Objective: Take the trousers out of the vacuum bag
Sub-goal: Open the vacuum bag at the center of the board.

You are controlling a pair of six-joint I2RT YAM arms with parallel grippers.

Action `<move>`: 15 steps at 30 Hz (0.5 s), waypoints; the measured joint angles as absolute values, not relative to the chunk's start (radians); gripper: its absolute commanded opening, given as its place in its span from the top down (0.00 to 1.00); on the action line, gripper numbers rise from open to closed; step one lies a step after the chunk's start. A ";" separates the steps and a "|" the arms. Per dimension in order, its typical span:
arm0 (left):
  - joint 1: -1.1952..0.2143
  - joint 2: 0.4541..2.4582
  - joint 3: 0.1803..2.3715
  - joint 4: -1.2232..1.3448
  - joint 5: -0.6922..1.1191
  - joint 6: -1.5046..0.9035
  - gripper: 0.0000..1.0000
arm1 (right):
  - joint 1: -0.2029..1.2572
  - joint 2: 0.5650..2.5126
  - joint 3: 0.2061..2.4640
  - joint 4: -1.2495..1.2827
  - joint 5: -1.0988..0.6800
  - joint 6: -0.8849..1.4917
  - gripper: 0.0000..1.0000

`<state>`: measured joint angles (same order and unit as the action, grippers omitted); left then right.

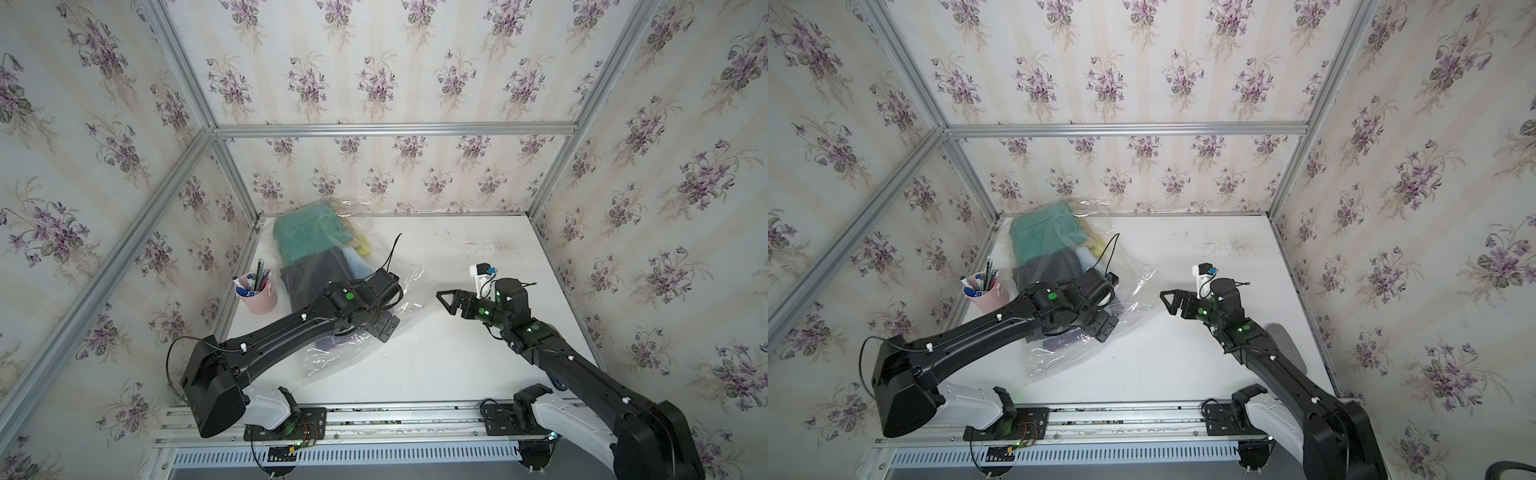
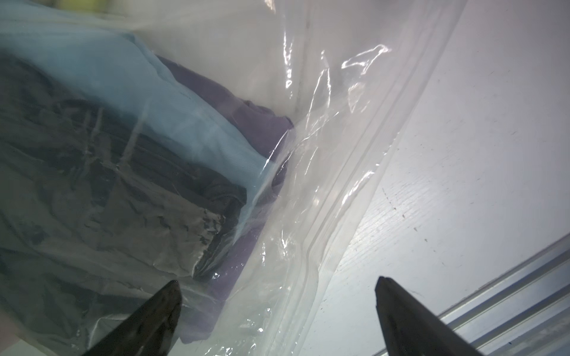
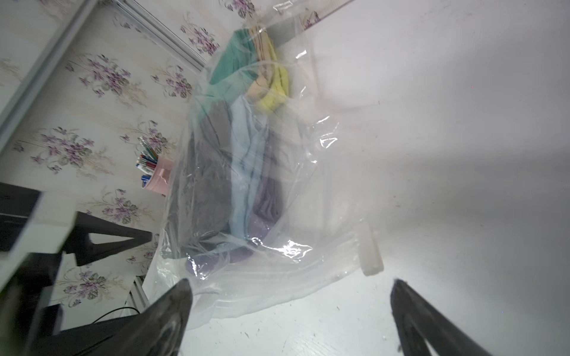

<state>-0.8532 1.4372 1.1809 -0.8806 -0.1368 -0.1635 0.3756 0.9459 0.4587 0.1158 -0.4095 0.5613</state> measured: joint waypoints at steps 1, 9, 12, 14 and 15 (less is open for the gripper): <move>-0.859 1.453 1.177 -0.879 -0.144 -0.171 0.00 | 0.376 0.917 0.445 0.118 -0.410 0.574 0.00; -0.904 1.536 1.164 -0.841 -0.176 -0.216 0.00 | 0.380 0.812 0.353 0.153 -0.434 0.640 0.00; -0.909 1.556 1.148 -0.827 -0.187 -0.231 0.05 | 0.381 0.797 0.329 0.173 -0.446 0.662 0.03; -0.908 1.565 1.135 -0.822 -0.197 -0.247 0.11 | 0.386 0.790 0.322 0.185 -0.454 0.678 0.06; -0.908 1.568 1.130 -0.816 -0.202 -0.250 0.15 | 0.390 0.785 0.318 0.193 -0.459 0.681 0.07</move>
